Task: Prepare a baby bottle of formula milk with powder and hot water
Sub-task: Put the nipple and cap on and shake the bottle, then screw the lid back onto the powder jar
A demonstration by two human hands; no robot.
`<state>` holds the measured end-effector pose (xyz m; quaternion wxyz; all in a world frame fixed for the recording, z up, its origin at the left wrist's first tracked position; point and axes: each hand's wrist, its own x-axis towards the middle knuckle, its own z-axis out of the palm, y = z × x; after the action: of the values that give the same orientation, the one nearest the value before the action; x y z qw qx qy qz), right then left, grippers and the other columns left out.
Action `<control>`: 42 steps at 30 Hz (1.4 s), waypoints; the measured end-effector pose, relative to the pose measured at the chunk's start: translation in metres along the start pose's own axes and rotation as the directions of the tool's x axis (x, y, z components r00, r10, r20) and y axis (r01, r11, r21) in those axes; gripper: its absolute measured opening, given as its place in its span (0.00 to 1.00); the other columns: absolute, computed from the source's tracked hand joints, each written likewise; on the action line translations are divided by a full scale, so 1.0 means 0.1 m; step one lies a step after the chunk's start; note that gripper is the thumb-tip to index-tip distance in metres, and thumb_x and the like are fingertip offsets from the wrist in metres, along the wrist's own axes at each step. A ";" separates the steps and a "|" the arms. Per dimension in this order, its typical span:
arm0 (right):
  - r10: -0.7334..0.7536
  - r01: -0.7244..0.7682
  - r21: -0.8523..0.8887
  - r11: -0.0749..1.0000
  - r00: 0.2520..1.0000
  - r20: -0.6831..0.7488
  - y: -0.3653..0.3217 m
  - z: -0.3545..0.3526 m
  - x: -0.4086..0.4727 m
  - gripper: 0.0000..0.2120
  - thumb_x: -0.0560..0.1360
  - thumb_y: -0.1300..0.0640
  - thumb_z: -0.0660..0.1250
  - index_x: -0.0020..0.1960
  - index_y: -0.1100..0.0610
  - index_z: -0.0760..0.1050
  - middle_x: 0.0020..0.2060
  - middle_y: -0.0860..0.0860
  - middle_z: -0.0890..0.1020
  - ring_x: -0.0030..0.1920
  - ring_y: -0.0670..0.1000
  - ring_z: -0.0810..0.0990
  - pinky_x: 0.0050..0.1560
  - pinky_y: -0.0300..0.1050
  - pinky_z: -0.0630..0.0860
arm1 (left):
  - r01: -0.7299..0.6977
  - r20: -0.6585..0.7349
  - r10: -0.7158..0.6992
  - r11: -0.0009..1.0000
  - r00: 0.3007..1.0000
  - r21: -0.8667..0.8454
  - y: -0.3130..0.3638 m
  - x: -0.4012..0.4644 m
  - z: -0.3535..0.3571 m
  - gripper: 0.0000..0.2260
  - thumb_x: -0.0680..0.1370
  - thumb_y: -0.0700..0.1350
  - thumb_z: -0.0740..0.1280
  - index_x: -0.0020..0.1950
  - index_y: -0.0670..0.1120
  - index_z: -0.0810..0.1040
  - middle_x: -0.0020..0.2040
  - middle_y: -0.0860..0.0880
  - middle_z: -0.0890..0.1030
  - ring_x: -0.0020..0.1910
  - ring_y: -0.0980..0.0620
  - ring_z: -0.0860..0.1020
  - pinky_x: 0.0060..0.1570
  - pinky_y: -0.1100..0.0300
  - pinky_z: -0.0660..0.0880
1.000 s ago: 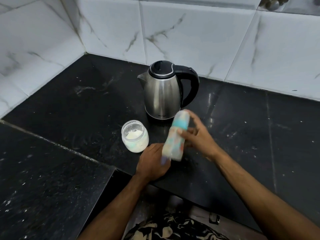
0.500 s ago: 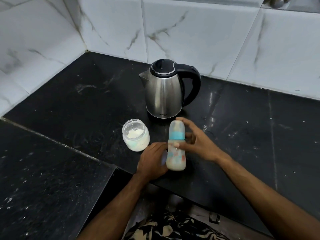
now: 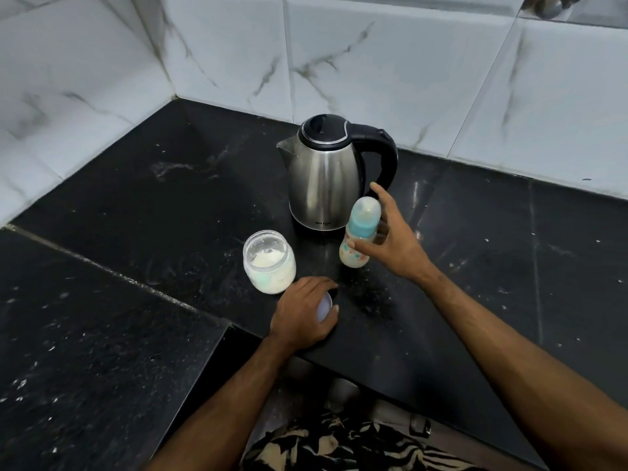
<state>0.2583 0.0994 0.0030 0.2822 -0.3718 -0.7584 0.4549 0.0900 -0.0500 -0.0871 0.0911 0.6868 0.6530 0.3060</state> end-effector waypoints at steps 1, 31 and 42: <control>0.003 -0.003 -0.012 1.000 1.000 0.006 0.01 0.02 -0.01 0.49 0.69 0.57 0.78 0.79 0.45 0.52 0.62 0.36 0.74 0.64 0.45 0.76 0.68 0.52 0.74 | 0.000 0.002 0.000 1.000 1.000 0.001 0.00 0.00 0.00 0.18 0.73 0.54 0.67 0.60 0.47 0.80 0.57 0.52 0.81 0.57 0.53 0.77 0.60 0.63 0.69; 0.089 -0.091 0.007 0.996 0.950 -0.300 0.35 0.25 -0.63 0.34 0.73 0.56 0.75 0.74 0.51 0.62 0.56 0.48 0.77 0.58 0.43 0.77 0.58 0.41 0.77 | 0.058 0.021 -0.058 0.998 0.998 -0.010 0.14 0.05 -0.13 0.24 0.75 0.58 0.65 0.67 0.46 0.78 0.63 0.49 0.80 0.64 0.52 0.76 0.68 0.70 0.59; 0.055 -0.062 -0.060 0.996 0.992 -0.118 0.34 0.47 -0.84 0.30 0.74 0.58 0.74 0.72 0.49 0.66 0.55 0.44 0.77 0.56 0.44 0.78 0.57 0.44 0.78 | 0.107 0.162 -0.125 0.988 0.979 0.114 0.13 -0.13 -0.22 0.33 0.74 0.54 0.73 0.76 0.44 0.67 0.74 0.46 0.70 0.74 0.48 0.67 0.71 0.64 0.55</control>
<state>0.2800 0.0182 -0.0548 0.3003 -0.4285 -0.7436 0.4161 0.0895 -0.0695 -0.0669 0.1277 0.6747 0.6971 0.2060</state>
